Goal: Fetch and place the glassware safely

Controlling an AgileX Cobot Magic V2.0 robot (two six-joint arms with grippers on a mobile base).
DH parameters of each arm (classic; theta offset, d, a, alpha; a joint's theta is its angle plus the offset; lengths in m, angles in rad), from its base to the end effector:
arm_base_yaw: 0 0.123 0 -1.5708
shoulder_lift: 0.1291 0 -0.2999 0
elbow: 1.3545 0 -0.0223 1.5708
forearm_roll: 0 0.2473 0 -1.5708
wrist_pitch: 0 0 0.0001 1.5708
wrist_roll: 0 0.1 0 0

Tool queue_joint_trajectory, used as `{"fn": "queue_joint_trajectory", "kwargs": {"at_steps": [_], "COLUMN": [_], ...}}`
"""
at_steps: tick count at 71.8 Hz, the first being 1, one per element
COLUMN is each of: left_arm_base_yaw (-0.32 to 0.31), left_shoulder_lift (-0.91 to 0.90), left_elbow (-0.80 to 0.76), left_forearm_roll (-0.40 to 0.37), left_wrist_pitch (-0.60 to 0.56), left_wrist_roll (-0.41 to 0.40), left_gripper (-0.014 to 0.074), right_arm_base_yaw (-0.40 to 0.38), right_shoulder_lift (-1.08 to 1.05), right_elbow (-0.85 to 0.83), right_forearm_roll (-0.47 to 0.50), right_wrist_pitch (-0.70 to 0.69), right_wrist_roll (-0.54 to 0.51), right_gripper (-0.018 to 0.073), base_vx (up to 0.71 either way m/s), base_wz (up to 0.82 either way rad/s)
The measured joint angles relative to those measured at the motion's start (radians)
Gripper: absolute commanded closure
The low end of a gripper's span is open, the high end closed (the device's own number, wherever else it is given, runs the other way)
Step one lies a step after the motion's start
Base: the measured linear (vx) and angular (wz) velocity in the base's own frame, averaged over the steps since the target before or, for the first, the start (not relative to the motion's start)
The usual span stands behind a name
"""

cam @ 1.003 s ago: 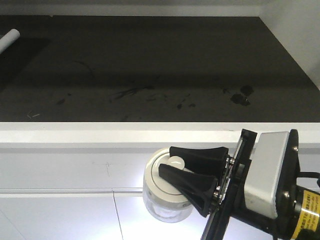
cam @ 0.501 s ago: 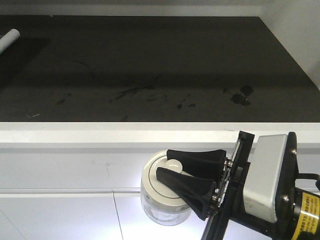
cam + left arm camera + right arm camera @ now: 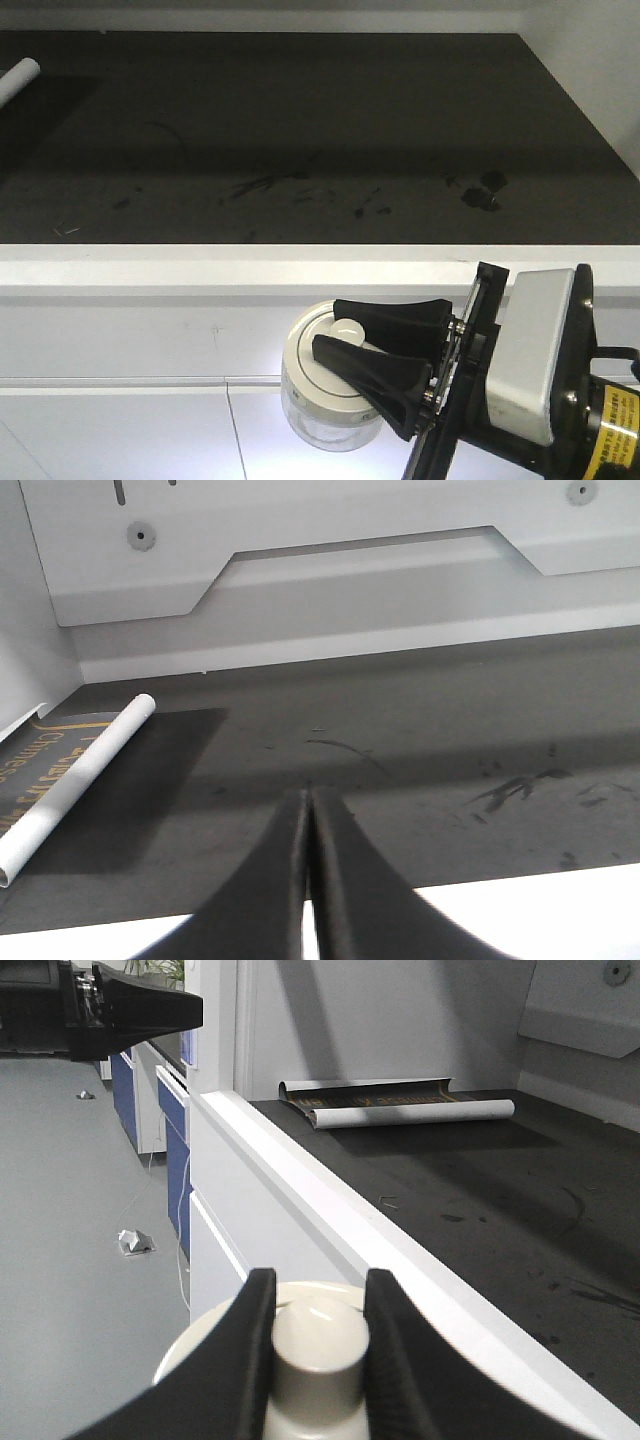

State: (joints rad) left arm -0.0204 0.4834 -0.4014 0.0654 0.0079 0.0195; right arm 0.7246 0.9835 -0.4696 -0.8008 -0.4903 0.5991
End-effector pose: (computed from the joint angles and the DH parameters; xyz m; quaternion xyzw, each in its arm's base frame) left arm 0.1018 -0.0020 0.3186 0.0371 0.7071 0.0229 0.7058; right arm 0.1241 0.1549 0.3032 -0.4079 0.6058 0.3140 0.6067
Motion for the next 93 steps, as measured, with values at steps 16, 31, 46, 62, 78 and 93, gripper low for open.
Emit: {"fn": "queue_joint_trajectory", "kwargs": {"at_steps": [16, 31, 46, 62, 78, 93], "left_arm_base_yaw": [0.000, 0.000, 0.000, 0.000, 0.000, 0.000], "left_shoulder_lift": [0.000, 0.000, 0.000, 0.000, 0.000, 0.000], "left_elbow": [0.000, 0.000, 0.000, 0.000, 0.000, 0.000], "left_forearm_roll": [0.000, 0.000, 0.000, 0.000, 0.000, 0.000], "left_wrist_pitch": [0.000, 0.000, 0.000, 0.000, 0.000, 0.000], "left_wrist_roll": [0.000, 0.000, 0.000, 0.000, 0.000, 0.000], "left_gripper": [0.0603, 0.0603, 0.0603, 0.0603, 0.0603, 0.0603], "right_arm_base_yaw": [0.000, 0.000, 0.000, 0.000, 0.000, 0.000], "right_shoulder_lift": [0.000, 0.000, 0.000, 0.000, -0.001, -0.001], "right_elbow": [0.000, 0.000, 0.000, 0.000, 0.001, 0.001], "right_forearm_roll": [0.000, 0.000, 0.000, 0.000, 0.000, 0.000], "right_wrist_pitch": [0.000, 0.000, 0.000, 0.001, 0.001, 0.001], "right_wrist_roll": [0.000, 0.000, 0.000, 0.000, 0.000, 0.000], "right_gripper": [0.0563, 0.0563, 0.0563, 0.0563, 0.0563, 0.0563], "base_vx": [0.00, -0.01, -0.03, -0.06, -0.10, -0.15], "base_wz": [0.00, 0.03, 0.10, 0.26, 0.50, 0.70]}}
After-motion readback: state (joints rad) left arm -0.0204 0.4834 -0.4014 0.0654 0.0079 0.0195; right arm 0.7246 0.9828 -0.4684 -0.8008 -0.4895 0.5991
